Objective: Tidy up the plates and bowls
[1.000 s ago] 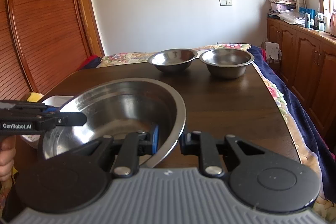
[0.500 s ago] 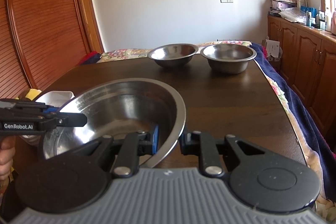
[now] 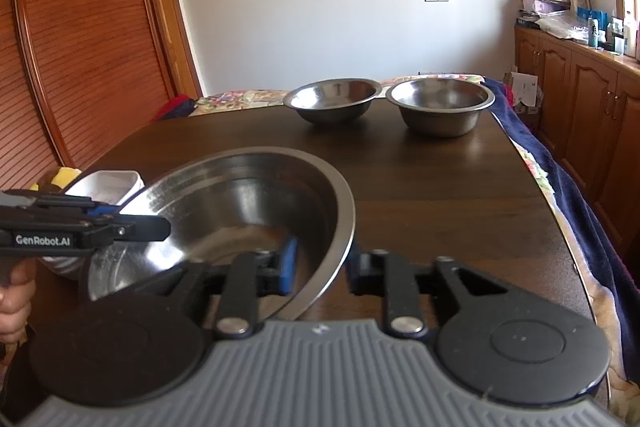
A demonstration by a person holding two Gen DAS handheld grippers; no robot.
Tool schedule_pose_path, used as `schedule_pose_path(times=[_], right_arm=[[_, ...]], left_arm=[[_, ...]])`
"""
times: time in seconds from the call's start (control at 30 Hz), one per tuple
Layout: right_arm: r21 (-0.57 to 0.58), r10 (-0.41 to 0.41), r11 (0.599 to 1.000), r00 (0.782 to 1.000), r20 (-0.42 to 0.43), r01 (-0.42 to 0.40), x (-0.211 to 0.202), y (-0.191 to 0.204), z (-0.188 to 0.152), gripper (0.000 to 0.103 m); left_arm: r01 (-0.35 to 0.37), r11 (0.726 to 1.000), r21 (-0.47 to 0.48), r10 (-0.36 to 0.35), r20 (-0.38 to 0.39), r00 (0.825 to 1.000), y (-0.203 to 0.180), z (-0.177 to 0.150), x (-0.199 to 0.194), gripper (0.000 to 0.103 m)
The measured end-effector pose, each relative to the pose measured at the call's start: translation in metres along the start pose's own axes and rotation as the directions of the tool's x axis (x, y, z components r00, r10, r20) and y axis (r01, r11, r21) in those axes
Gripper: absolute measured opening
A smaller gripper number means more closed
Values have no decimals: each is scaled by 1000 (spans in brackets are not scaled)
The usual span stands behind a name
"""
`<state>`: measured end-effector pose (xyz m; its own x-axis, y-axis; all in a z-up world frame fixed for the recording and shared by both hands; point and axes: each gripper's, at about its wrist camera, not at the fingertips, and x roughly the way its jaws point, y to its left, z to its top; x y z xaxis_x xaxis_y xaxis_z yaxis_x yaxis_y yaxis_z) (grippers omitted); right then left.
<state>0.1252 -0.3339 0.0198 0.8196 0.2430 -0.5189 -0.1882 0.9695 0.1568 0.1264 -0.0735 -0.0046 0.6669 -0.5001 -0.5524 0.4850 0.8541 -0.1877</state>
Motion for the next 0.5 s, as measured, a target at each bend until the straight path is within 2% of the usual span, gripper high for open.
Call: schedule_pose_path(times=[0.03,0.17,0.23,0.43,0.5], right_arm=[[0,-4,1000,1000,5,4,-2,-1,1,52],[-32,-18,999,999,45,19,-12,-3,11,52],[-44,-25,999,998,61,27,-16,-6,18,52],[-75,-29,996,993,110,37,-17,-13,41,52],[-91,-30,995,992,122,41,-14,-16,49,52]], left_arm=[[-6,1000,-5,6,3,1000,2,1,0,31],[-23,999,-28,24,24,999,11,7,-6,38],[-37,999,-31,38,38,999,15,13,-9,44],[-76,997,-15,76,72,994,25,34,-13,55],[-91,996,-5,91,79,993,28,42,-12,55]])
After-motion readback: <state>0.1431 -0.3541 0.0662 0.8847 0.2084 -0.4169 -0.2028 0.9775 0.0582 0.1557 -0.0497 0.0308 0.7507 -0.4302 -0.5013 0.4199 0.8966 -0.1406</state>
